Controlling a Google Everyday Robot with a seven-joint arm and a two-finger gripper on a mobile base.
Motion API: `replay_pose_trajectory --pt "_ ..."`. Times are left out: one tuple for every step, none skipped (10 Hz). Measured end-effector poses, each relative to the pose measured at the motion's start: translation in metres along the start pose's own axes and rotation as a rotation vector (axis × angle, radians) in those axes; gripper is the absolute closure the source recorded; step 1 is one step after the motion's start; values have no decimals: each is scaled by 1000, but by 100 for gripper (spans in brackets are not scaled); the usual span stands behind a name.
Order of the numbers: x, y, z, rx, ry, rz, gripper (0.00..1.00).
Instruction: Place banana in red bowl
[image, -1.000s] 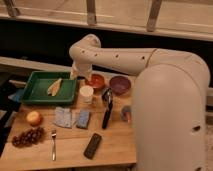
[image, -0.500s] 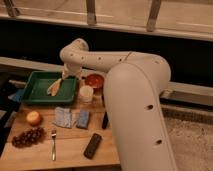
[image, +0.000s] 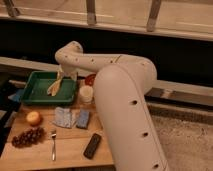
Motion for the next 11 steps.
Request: replay_pose_trajectory --pt "1 2 1 -1 2 0 35" --pt "1 -1 2 1 -7 5 35" --pt "-2 2 3 -7 -19 4 35" --pt "-2 9 8 -18 -20 1 35" --pt "-5 24 15 -36 -25 -10 35" --pt "-9 42 26 -55 -24 -27 35" --pt "-11 55 36 -69 -21 -40 35" --pt "-9 67 44 -86 -15 -52 35" --pt "-7 71 51 -94 -10 -60 35" --pt "-5 74 58 -103 -2 -67 35" --pt "0 81 67 -116 13 -74 35"
